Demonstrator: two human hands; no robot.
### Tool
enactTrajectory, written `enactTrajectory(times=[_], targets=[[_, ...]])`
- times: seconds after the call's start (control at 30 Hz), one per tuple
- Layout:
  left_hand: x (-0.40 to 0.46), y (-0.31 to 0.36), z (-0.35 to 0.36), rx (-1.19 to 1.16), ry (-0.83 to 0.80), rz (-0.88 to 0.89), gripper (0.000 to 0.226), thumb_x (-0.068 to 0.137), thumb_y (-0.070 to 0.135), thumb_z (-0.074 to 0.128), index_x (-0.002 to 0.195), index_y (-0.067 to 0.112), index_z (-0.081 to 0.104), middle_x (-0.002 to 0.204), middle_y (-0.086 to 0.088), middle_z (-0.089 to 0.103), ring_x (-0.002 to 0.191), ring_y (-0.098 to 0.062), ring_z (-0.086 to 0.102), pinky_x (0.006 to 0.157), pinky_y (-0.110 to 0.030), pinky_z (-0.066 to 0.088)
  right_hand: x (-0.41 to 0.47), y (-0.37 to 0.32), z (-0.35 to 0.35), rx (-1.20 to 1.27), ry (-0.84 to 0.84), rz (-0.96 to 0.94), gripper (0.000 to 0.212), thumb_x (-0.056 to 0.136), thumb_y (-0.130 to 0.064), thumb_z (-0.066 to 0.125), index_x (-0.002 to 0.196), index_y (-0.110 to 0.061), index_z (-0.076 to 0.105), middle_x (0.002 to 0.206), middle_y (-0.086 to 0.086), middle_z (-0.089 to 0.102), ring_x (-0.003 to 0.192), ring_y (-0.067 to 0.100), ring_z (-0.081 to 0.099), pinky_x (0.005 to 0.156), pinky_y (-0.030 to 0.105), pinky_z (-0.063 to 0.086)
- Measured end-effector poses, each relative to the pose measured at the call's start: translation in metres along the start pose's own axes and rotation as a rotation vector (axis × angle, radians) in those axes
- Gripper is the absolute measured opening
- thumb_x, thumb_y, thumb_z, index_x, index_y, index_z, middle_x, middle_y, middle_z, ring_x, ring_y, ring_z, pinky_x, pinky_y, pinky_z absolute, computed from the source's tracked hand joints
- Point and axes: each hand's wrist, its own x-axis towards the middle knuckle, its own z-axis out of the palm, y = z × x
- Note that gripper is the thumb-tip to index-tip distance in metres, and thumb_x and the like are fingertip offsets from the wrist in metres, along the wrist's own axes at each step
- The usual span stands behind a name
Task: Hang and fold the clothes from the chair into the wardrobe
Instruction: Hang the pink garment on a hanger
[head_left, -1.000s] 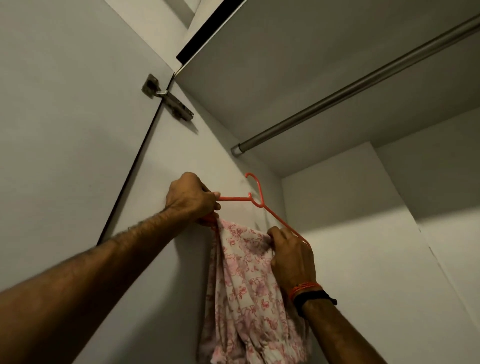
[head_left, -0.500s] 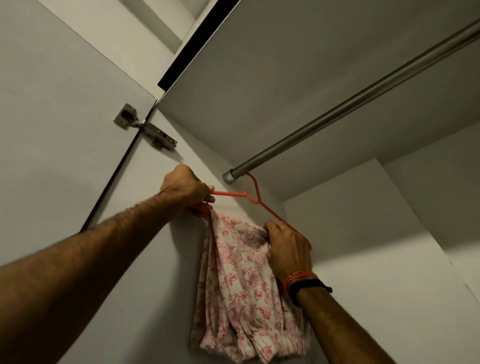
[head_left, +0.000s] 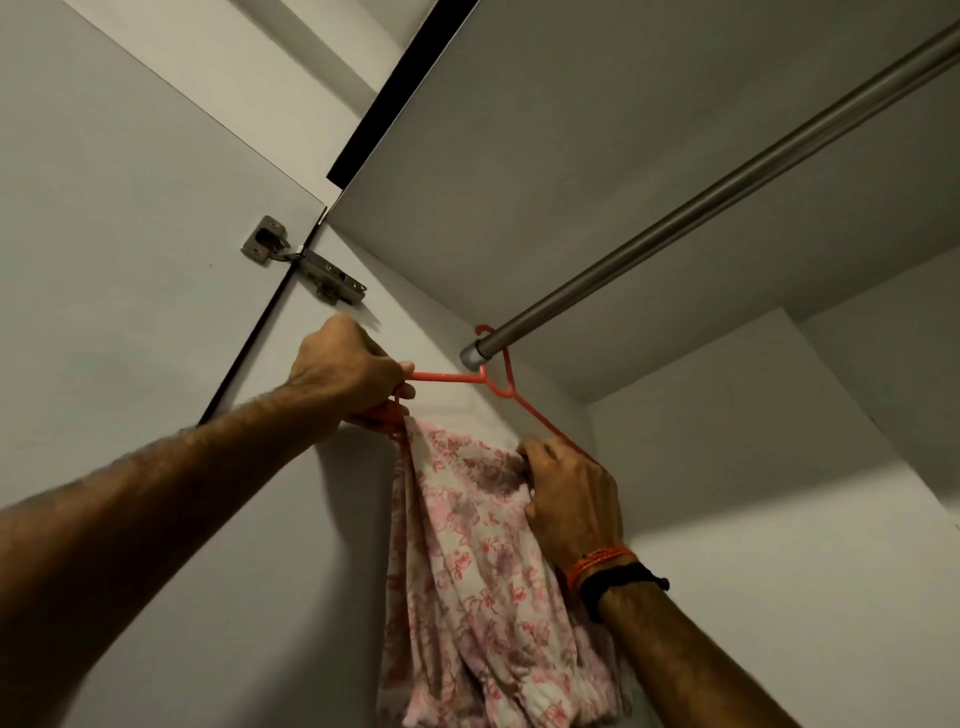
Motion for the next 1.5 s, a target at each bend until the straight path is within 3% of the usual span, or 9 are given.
enactTrajectory(times=[0.17,0.47,0.67,0.77,0.87,1.07,1.27,1.4,1.5], targets=[[-0.011,-0.008,-0.003,0.016,0.002,0.007,0.014,0.088,0.018,0.072,0.088,0.004,0.071,0.075,-0.006,0.074,0.062,-0.022,0.073,0.056,-0.036,0.062,-0.016,-0.006,0.002,-0.02,0.036,-0.027,0.017,0.079,-0.015,0.076,0.091,-0.02,0.066,0.077,0.0,0.065,0.059,0.019,0.063,0.052,0.031,0.054],[-0.011,-0.017,-0.007,0.096,0.013,0.042,0.014,0.084,0.026,0.077,0.085,0.012,0.077,0.08,-0.003,0.074,0.068,-0.019,0.073,0.066,-0.034,0.062,-0.017,-0.006,0.0,-0.056,-0.004,-0.008,0.017,0.08,-0.013,0.076,0.092,-0.02,0.067,0.077,0.0,0.065,0.059,0.019,0.062,0.053,0.033,0.055],[-0.016,-0.018,-0.011,0.122,0.109,0.092,0.013,0.082,0.016,0.078,0.094,0.013,0.076,0.08,-0.004,0.073,0.06,-0.011,0.07,0.053,-0.023,0.059,-0.014,-0.016,-0.001,-0.057,-0.044,-0.026,0.019,0.076,-0.022,0.084,0.084,-0.021,0.067,0.068,-0.001,0.063,0.05,0.017,0.059,0.047,0.026,0.047],[-0.014,-0.018,-0.01,0.193,0.168,0.129,0.013,0.081,0.018,0.08,0.093,0.014,0.078,0.076,-0.004,0.074,0.06,-0.014,0.071,0.067,-0.033,0.062,-0.011,-0.025,0.003,-0.022,-0.113,-0.01,0.012,0.094,-0.025,0.066,0.103,-0.019,0.064,0.088,0.004,0.066,0.072,0.02,0.065,0.064,0.029,0.051],[-0.015,-0.02,-0.009,0.242,0.187,0.151,0.015,0.082,0.021,0.08,0.095,0.015,0.078,0.078,-0.003,0.074,0.063,-0.016,0.071,0.07,-0.037,0.063,-0.01,-0.03,0.008,0.025,-0.199,0.037,0.021,0.104,-0.02,0.046,0.124,-0.017,0.052,0.115,0.008,0.061,0.097,0.024,0.063,0.084,0.034,0.052],[-0.023,-0.02,-0.014,0.249,0.14,0.153,0.027,0.081,0.027,0.08,0.105,0.016,0.076,0.086,-0.005,0.075,0.065,-0.014,0.072,0.07,-0.034,0.062,-0.016,-0.03,0.004,0.087,-0.186,0.095,0.019,0.102,-0.018,0.048,0.12,-0.019,0.056,0.115,0.007,0.063,0.095,0.024,0.064,0.084,0.034,0.053],[-0.032,-0.015,-0.025,0.27,0.111,0.114,0.057,0.074,0.028,0.085,0.122,0.007,0.063,0.1,-0.007,0.071,0.085,-0.018,0.069,0.082,-0.035,0.059,-0.019,-0.033,-0.018,0.187,-0.276,0.17,0.041,0.097,-0.019,0.053,0.137,-0.019,0.049,0.136,0.006,0.056,0.121,0.026,0.055,0.106,0.038,0.043],[-0.049,-0.012,-0.038,0.266,0.145,0.1,0.065,0.071,0.033,0.087,0.122,0.006,0.056,0.096,-0.002,0.071,0.087,-0.016,0.067,0.072,-0.026,0.054,-0.031,-0.04,-0.037,0.304,-0.248,0.225,0.04,0.092,-0.018,0.055,0.132,-0.017,0.052,0.134,0.007,0.057,0.119,0.027,0.054,0.103,0.037,0.043],[-0.074,-0.012,-0.047,0.209,0.148,0.029,0.079,0.071,0.025,0.088,0.131,0.005,0.041,0.114,-0.011,0.067,0.102,-0.027,0.065,0.088,-0.042,0.057,-0.047,-0.047,-0.056,0.374,-0.211,0.248,0.045,0.087,-0.024,0.061,0.131,-0.015,0.053,0.13,0.008,0.059,0.117,0.028,0.056,0.099,0.04,0.048]])
